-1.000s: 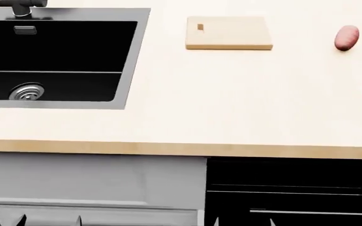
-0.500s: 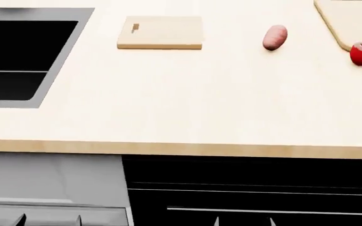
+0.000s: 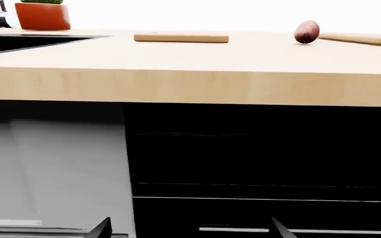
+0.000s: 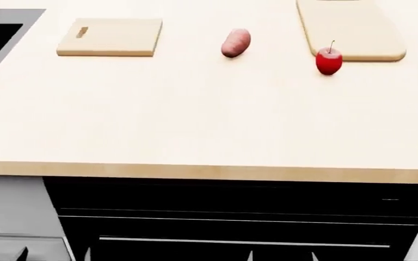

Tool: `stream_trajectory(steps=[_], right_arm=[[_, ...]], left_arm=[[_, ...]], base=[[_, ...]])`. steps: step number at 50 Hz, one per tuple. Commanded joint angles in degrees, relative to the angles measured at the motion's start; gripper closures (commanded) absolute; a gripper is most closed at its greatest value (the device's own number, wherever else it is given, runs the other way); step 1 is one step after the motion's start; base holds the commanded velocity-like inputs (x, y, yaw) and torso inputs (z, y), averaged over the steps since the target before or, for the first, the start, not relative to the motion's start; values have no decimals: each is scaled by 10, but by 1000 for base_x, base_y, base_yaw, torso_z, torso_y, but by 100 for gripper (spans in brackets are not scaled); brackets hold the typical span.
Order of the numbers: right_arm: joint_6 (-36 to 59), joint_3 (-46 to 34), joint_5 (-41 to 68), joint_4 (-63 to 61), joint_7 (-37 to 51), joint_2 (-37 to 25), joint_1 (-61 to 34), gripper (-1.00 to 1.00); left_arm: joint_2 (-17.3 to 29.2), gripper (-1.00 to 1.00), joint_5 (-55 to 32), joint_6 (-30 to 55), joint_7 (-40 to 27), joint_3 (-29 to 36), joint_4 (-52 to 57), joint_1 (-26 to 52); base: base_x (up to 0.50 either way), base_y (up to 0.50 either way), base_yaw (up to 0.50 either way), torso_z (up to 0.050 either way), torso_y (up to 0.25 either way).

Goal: Place the cherry and the sweet potato on separate cutting boards.

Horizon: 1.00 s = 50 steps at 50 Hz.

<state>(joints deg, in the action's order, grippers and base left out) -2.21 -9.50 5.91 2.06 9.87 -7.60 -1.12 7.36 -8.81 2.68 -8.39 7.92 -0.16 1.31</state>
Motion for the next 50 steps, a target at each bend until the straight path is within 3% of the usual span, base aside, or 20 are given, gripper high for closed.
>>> stream_trajectory(steps=[1,8,22,29,50], right_arm=[[1,-7,1,0,6,-5,-1,-100],[-1,-9,3,-1,10,-7,-1,-100],[1,-16,-2,-1,19,-12,-2,-100],[8,-18,-7,-5,29,-15,-3,-100],[8,-26,0,-3,35,-21,-5,-100]], left_arm=[[4,-100,-6,-4,-7,3,1,-1],[6,-100,-9,-4,-9,6,0,0],[14,-100,-4,-3,-14,18,3,0],[23,-100,11,-46,-8,29,-1,-7],[28,-100,0,-42,-11,36,-3,-6]], base=[[0,-500,0,0,0],[0,-453,0,0,0],[0,0,0,0,0],[0,0,0,0,0],[0,0,0,50,0]])
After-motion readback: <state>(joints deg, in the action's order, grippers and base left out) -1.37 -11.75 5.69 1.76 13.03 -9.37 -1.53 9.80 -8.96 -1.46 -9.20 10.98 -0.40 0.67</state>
